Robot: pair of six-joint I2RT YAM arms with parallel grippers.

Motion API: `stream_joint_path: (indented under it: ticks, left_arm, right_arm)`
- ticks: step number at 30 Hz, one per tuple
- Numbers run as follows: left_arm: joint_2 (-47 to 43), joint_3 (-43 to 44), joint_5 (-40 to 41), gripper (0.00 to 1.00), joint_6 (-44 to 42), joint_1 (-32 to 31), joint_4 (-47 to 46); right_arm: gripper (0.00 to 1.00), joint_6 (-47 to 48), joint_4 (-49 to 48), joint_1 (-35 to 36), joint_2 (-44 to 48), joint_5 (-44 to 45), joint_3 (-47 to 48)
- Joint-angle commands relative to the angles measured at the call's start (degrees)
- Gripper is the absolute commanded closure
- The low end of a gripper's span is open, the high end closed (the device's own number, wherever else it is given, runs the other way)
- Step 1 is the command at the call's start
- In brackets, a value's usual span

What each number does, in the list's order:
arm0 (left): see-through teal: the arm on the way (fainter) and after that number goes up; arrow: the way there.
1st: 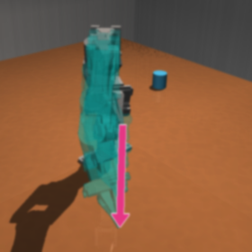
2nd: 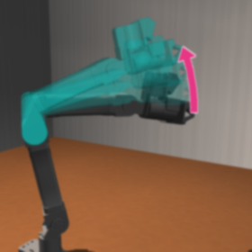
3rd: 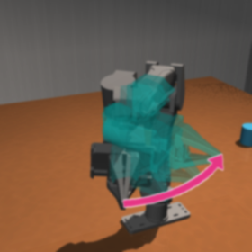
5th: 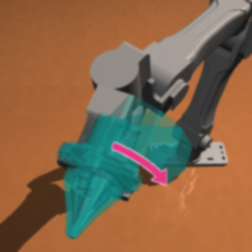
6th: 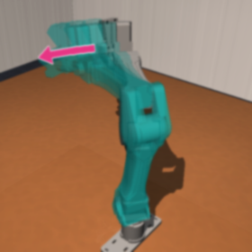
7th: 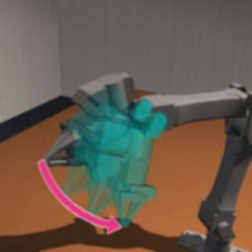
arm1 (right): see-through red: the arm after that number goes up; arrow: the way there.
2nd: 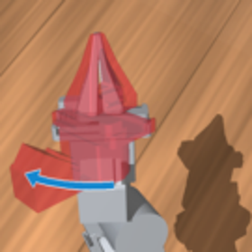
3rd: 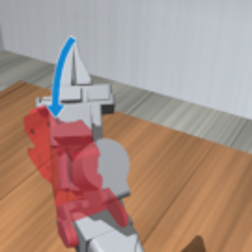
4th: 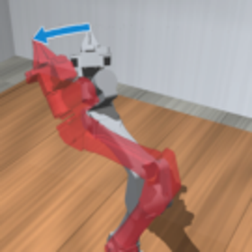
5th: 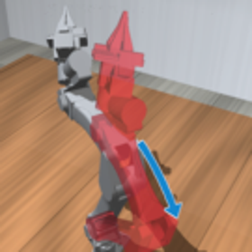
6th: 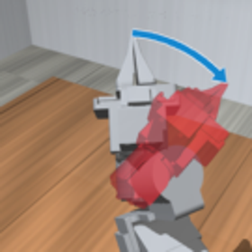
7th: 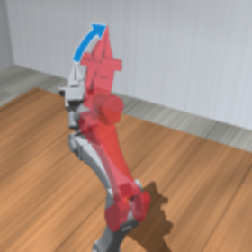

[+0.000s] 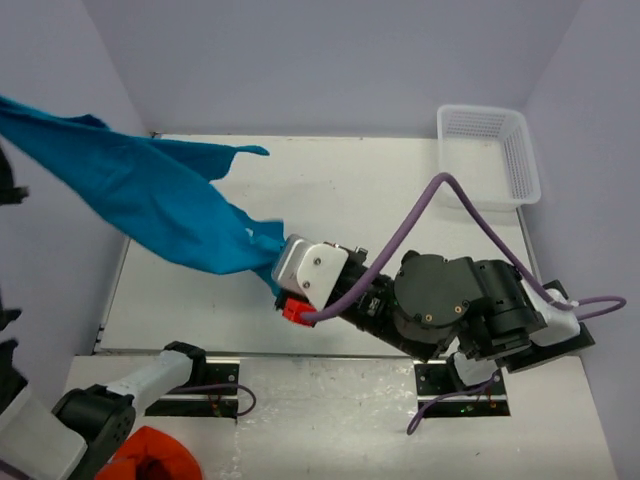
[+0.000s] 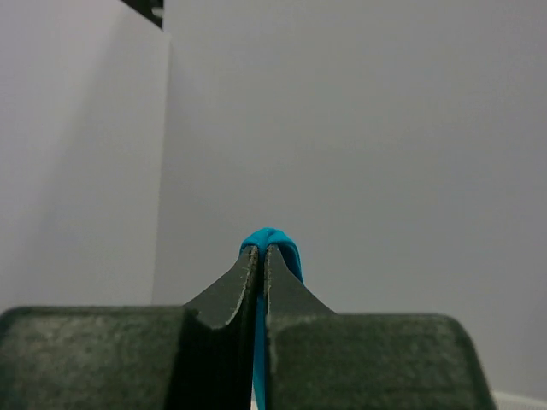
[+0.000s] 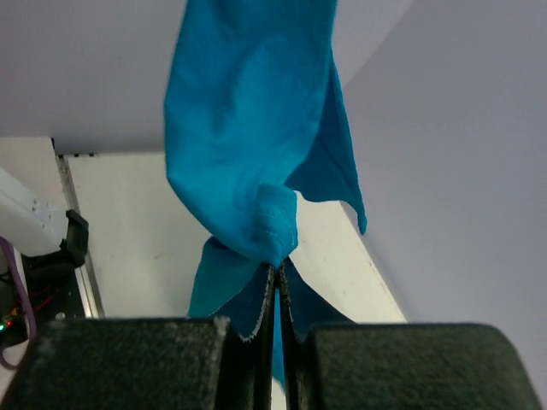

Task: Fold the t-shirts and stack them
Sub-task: Flatten out the tshirt

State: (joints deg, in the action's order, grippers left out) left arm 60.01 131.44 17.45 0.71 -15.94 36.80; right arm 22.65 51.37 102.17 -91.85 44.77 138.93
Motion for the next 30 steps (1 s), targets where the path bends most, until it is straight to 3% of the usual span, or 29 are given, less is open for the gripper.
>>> stream_joint_path:
  ticks: [1, 7, 12, 15, 18, 19, 24, 27, 30]
  left_arm:
    - [-1.29, 0.22, 1.36, 1.0, -2.29, -0.49, -2.87]
    - [-2.09, 3.47, 0.65, 1.0, -2.56, -0.67, -3.31]
    - [3.0, -2.49, -3.72, 1.0, -1.33, -1.02, -5.15]
    - [8.36, -9.25, -7.5, 1.0, 1.22, -1.02, -7.69]
    - [15.73, -16.37, -10.58, 1.0, 1.84, -1.02, -12.08]
    - [17.93, -17.61, -11.21, 1.0, 1.84, -1.02, -13.06]
    - [37.52, -17.71, -15.33, 1.0, 1.66, -1.37, -17.44]
    - [46.67, -17.36, -17.09, 1.0, 2.19, -1.46, -20.69]
    - [55.2, -15.69, -17.1, 1.0, 2.19, -1.72, -22.55]
  right_arm:
    - [1.0, 11.33, -10.75, 4.77, 0.18, 8.03, 0.91]
    - [1.0, 22.16, -23.24, 8.31, 0.97, 12.44, -2.78]
    - [1.0, 17.27, -23.6, 1.21, 4.74, 10.86, -8.04]
    - [1.0, 9.9, -22.99, -8.89, 10.45, 7.53, -18.67]
    - [1.0, 1.55, -21.76, -23.38, 16.15, 1.58, -30.88]
    - [1.0, -0.75, -21.15, -31.77, 17.4, -0.8, -36.31]
    - [1.0, -9.46, -21.22, -53.52, 20.84, -15.82, -52.16]
    - [1.0, -11.48, -22.54, -57.42, 19.27, -18.48, -59.38]
    - [1.0, -13.94, -19.92, -59.09, 16.89, -20.16, -59.13]
